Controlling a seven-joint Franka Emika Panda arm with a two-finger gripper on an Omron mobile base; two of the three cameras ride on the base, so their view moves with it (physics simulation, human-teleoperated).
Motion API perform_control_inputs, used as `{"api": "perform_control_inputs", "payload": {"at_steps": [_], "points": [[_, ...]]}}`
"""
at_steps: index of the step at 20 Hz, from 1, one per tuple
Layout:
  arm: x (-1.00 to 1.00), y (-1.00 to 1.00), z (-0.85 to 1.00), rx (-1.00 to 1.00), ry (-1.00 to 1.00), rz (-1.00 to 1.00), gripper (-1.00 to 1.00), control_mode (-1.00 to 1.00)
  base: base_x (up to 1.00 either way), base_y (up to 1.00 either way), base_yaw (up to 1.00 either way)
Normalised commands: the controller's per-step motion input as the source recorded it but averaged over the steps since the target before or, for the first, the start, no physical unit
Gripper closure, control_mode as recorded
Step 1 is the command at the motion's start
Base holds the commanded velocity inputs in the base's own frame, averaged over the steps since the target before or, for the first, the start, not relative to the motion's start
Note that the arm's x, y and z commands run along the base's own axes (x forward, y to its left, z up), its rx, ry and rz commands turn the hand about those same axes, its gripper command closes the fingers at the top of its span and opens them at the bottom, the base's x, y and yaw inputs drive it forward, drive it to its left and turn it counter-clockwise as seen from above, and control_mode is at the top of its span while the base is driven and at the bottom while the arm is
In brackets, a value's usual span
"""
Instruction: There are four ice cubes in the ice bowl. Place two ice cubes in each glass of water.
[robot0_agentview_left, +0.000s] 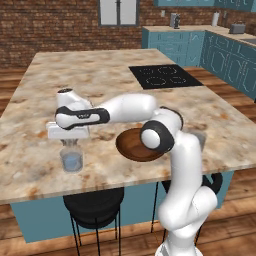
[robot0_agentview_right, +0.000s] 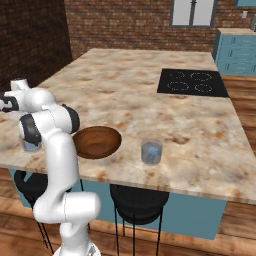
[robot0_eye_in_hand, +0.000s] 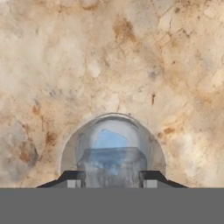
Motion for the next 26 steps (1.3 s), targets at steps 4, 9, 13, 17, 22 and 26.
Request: {"api": "perform_control_inputs", "payload": {"at_steps": [4, 9, 13, 17, 22, 26], "points": [[-0.01, 0.00, -0.29, -0.05, -0.01, 0.00, 1.00, -1.00, 0.00, 0.00, 0.00], [-0.14, 0.00, -0.17, 0.00, 0.00, 0.00, 1.00, -1.00, 0.00, 0.00, 0.00], [-0.07, -0.02, -0.31, 0.00, 0.00, 0.00, 1.00, -1.00, 0.00, 0.00, 0.00], [0.00, -0.18, -0.17, 0.00, 0.00, 0.00, 1.00, -1.00, 0.00, 0.00, 0.00], [0.00, -0.13, -0.06, 0.00, 0.00, 0.00, 1.00, -1.00, 0.00, 0.00, 0.00], [0.00, 0.00, 0.00, 0.00, 0.00, 0.00, 1.00, -1.00, 0.00, 0.00, 0.00]]}}
